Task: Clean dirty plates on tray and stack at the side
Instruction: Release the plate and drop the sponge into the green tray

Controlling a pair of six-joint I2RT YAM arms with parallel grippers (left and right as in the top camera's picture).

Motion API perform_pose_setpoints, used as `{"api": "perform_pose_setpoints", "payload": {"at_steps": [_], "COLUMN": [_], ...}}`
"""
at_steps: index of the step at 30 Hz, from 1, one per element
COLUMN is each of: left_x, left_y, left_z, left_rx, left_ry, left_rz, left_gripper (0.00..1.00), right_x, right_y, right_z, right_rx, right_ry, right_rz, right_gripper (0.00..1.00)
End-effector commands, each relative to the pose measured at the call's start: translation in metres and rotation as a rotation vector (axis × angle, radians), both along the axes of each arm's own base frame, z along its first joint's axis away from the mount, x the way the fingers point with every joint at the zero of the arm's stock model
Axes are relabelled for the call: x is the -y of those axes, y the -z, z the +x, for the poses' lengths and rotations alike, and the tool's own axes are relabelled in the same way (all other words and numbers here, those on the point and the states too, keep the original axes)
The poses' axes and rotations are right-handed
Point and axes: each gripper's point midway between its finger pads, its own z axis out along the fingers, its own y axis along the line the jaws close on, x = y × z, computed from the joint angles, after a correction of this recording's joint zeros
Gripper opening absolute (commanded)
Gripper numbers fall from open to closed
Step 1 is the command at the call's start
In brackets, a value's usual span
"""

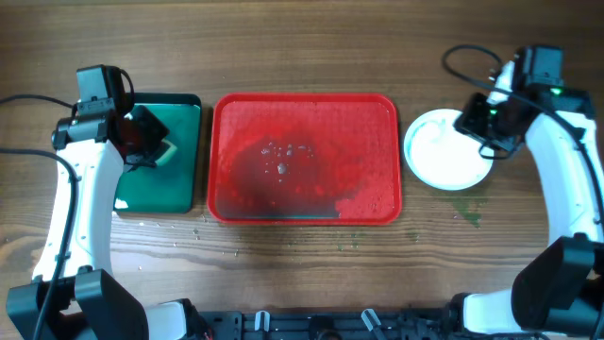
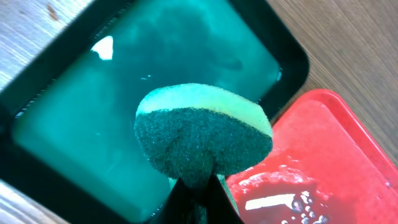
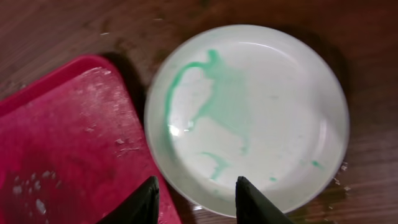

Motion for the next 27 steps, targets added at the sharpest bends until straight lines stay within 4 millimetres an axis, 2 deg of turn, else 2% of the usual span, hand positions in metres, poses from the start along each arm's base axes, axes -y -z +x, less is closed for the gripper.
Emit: {"api": "perform_pose_setpoints", "payload": {"at_steps": [1, 4, 7, 8, 9, 10, 11, 12, 13, 15, 17, 19, 20, 21, 22, 25, 27], "left_x": [-0.023, -0.031, -0.039, -0.043, -0.044, -0.044, -0.043, -0.043, -0.043, -0.034, -0.013, -0.006, -0.006, -0.006, -0.006, -0.006, -0.006], "left_y": [0.015, 0.039, 0.065, 0.069, 0.072, 0.073, 0.072, 0.071, 0.070, 0.072, 0.074, 0.074, 0.074, 0.074, 0.074, 0.074, 0.074], "left_z": [-0.011, -0.011, -0.017, -0.020, -0.021, -0.021, -0.020, -0.019, -0.018, -0.016, -0.010, -0.008, -0.008, -0.008, -0.009, -0.008, -0.009], "left_rx": [-0.051, -0.033, -0.038, -0.045, -0.048, -0.049, -0.044, -0.040, -0.033, -0.013, 0.008, 0.014, 0.014, 0.014, 0.014, 0.014, 0.014], "left_ry": [-0.041, -0.060, -0.083, -0.096, -0.097, -0.097, -0.096, -0.096, -0.101, -0.129, -0.082, -0.063, -0.064, -0.063, -0.063, -0.063, -0.063], "left_rz": [0.119, 0.163, 0.215, 0.233, 0.235, 0.235, 0.234, 0.232, 0.227, 0.160, 0.045, 0.004, 0.004, 0.004, 0.004, 0.004, 0.004], "left_gripper": [0.04, 0.04, 0.16, 0.26, 0.42, 0.73, 0.95, 1.00, 1.00, 1.00, 1.00, 1.00, 1.00, 1.00, 1.00, 1.00, 1.00], "right_x": [-0.048, -0.082, -0.105, -0.108, -0.111, -0.112, -0.112, -0.112, -0.112, -0.113, -0.111, -0.106, -0.104, -0.102, -0.101, -0.102, -0.097], "right_y": [-0.009, -0.006, -0.008, -0.008, -0.008, -0.008, -0.008, -0.009, -0.012, -0.034, -0.072, -0.116, -0.140, -0.158, -0.172, -0.208, -0.225], "right_z": [0.003, 0.003, 0.004, 0.003, 0.002, 0.001, 0.001, 0.001, 0.000, -0.006, -0.011, -0.022, -0.031, -0.040, -0.049, -0.083, -0.100], "right_rx": [0.037, 0.048, 0.074, 0.074, 0.073, 0.070, 0.070, 0.071, 0.075, 0.119, 0.210, 0.324, 0.393, 0.449, 0.495, 0.589, 0.623], "right_ry": [-0.189, -0.289, -0.348, -0.359, -0.369, -0.372, -0.372, -0.372, -0.372, -0.375, -0.375, -0.360, -0.355, -0.353, -0.351, -0.297, -0.175], "right_rz": [-0.005, -0.024, -0.021, -0.022, -0.022, -0.022, -0.021, -0.021, -0.020, -0.012, -0.019, -0.037, -0.042, -0.042, -0.043, 0.043, 0.119], "right_gripper": [0.40, 0.40, 0.40, 0.39, 0.38, 0.39, 0.38, 0.38, 0.37, 0.36, 0.36, 0.39, 0.53, 0.73, 1.00, 1.00, 1.00]}}
